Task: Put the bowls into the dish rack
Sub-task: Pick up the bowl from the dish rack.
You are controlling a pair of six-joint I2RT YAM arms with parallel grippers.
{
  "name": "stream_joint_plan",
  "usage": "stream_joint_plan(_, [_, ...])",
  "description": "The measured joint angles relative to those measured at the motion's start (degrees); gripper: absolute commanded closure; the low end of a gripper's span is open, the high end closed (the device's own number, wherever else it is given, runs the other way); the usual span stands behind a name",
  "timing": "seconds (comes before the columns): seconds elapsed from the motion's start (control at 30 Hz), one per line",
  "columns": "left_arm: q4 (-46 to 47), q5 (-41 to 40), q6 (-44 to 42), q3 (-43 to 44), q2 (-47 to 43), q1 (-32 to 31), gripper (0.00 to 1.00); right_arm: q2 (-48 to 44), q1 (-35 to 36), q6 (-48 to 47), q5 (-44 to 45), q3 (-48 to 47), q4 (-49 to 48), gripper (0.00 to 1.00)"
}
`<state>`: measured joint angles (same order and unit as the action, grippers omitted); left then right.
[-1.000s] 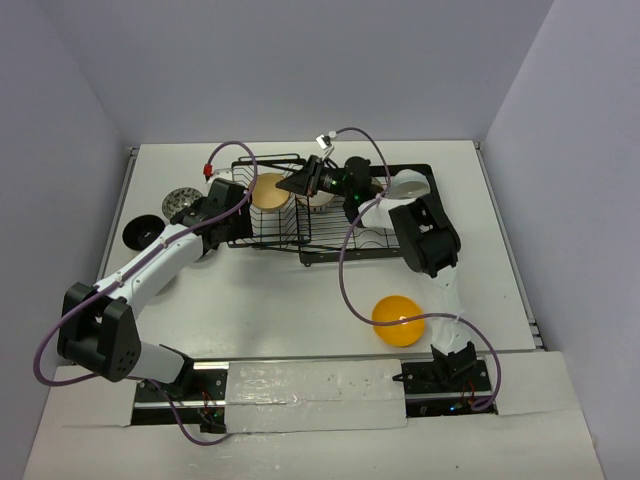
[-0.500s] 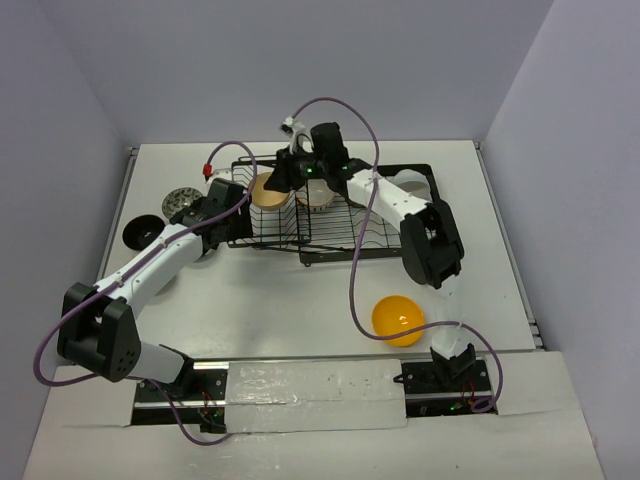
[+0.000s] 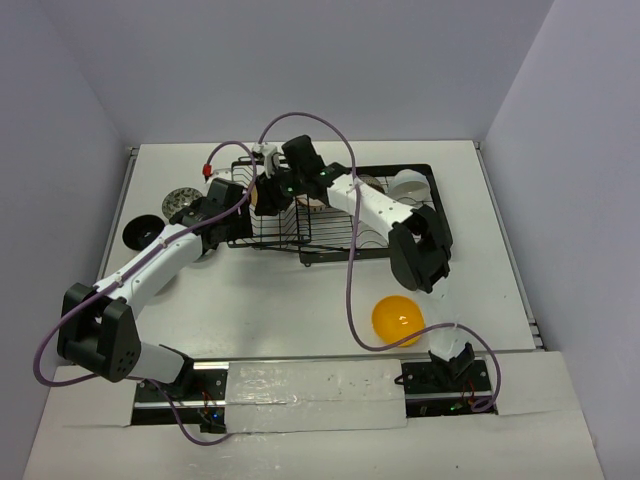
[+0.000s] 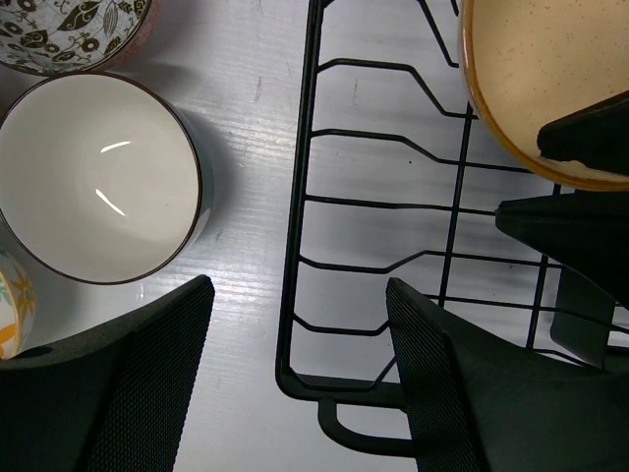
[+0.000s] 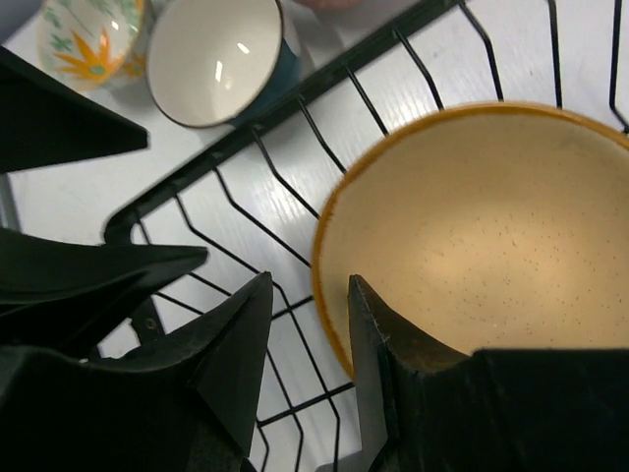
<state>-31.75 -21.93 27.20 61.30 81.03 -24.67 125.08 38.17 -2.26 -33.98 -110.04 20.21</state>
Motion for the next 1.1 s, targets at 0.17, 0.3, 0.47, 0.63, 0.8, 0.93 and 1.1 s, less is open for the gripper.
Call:
stream_joint_plan(0.17, [0.0, 0.1, 0.0, 0.0, 0.0, 0.1, 0.24, 2.0, 0.5, -1.7, 2.8, -0.9, 2.2, 0.57])
stream_joint_plan(0.3, [0.0, 0.2, 0.0, 0.0, -0.1, 0.1, 0.23, 2.2, 1.1, -2.1, 4.5, -1.0, 2.6, 0.76])
stream_joint_plan(0.47, [-0.1, 0.3, 0.0, 0.0, -0.1, 0.1, 0.23, 1.0, 1.7, -3.3, 8.1, -1.3, -2.0, 1.00])
stream_joint_plan(0.63, [-0.2, 0.3, 0.0, 0.0, -0.2, 0.1, 0.23, -0.1, 1.6, -3.3, 9.1, -0.1, -5.2, 1.00])
stream_joint_plan(0.8, [-0.2, 0.3, 0.0, 0.0, -0.2, 0.1, 0.23, -1.1, 1.6, -3.3, 9.8, 1.9, -6.8, 1.00])
stream_joint_plan(0.93, [-0.2, 0.4, 0.0, 0.0, -0.2, 0.1, 0.23, -1.4, 1.3, -2.0, 8.9, 2.9, -8.3, 1.00])
stream_joint_plan(1.1, [-0.3, 0.6, 0.0, -0.2, -0.6, 0.1, 0.23, -2.2, -0.3, 4.1, 5.2, 6.2, -15.0, 1.00])
